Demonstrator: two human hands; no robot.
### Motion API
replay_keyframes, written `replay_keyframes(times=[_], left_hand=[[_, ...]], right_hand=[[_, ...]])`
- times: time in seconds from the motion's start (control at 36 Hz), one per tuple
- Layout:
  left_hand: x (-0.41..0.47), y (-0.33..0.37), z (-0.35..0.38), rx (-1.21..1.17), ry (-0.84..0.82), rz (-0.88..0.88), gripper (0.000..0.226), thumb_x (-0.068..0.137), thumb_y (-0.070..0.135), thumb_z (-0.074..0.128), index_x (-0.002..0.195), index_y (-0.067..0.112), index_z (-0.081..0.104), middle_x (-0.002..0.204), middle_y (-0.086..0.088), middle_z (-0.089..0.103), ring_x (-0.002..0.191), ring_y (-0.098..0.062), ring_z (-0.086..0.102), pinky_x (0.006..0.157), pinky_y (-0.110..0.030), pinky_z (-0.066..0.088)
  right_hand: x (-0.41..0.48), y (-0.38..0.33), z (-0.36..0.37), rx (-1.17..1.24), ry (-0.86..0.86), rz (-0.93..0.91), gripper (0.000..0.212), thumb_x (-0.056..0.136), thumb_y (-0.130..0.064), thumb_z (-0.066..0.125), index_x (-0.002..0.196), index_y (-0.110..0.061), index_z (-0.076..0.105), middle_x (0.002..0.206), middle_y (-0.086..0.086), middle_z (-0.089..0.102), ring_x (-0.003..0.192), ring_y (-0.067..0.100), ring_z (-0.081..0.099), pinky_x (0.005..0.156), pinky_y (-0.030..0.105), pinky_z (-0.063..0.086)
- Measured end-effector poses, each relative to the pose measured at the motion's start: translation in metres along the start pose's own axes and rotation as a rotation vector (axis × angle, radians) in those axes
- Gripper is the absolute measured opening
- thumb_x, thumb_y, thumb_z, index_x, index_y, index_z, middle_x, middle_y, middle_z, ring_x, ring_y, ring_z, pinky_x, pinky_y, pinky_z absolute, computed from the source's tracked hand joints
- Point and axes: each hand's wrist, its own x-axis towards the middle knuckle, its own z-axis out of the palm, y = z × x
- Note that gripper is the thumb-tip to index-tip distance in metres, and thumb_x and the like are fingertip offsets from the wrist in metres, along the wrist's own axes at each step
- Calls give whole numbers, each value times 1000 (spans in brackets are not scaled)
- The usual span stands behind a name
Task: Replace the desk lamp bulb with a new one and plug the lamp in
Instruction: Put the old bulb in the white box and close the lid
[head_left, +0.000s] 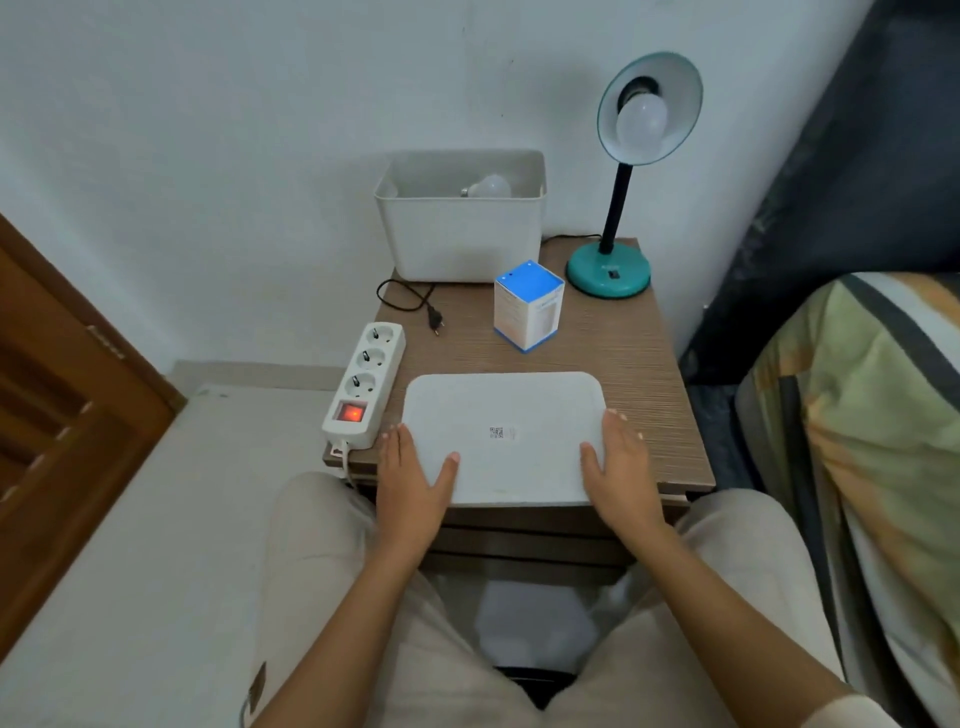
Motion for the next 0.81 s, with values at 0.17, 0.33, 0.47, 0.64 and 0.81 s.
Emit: replay_keyframes(times=[0.17, 0.33, 0.47, 0.64, 0.81], left_hand=[[0, 3, 1, -71, 3, -31, 74, 89, 33, 59, 144, -2, 24, 152, -17, 23, 142, -26, 19, 116, -30, 12], [5, 11, -7, -181, 15, -63, 75, 87, 33, 62, 145, 3, 24, 155, -8, 22, 142, -19, 20, 113, -26, 16], [27, 41, -26, -274, 43, -9, 77, 87, 31, 63, 147, 7, 21, 155, -3, 20, 142, -17, 20, 112, -25, 15], [85, 88, -62, -321, 81, 67, 73, 87, 30, 63, 146, 10, 25, 153, -4, 26, 139, -19, 26, 110, -26, 20], [161, 112, -93, -295, 111, 97, 65, 83, 28, 67, 138, 7, 39, 145, -7, 39, 132, -22, 38, 109, -28, 28]], right_hand=[[-1, -10, 6, 111, 85, 62, 55, 95, -15, 45, 144, 3, 26, 152, 18, 29, 143, 29, 24, 120, 34, 11], [0, -18, -7, 228, 111, 95, 57, 95, -15, 47, 146, -2, 25, 154, 13, 29, 144, 25, 24, 116, 28, 13], [23, -37, -40, 289, 180, 73, 58, 95, -18, 48, 147, -7, 25, 155, 8, 28, 144, 22, 25, 115, 27, 14], [73, -80, -87, 338, 273, -22, 55, 95, -17, 49, 146, -11, 29, 146, 10, 41, 133, 26, 40, 113, 41, 33], [145, -128, -109, 402, 199, -19, 58, 93, -14, 50, 146, -8, 28, 145, 13, 42, 132, 29, 41, 112, 40, 33]])
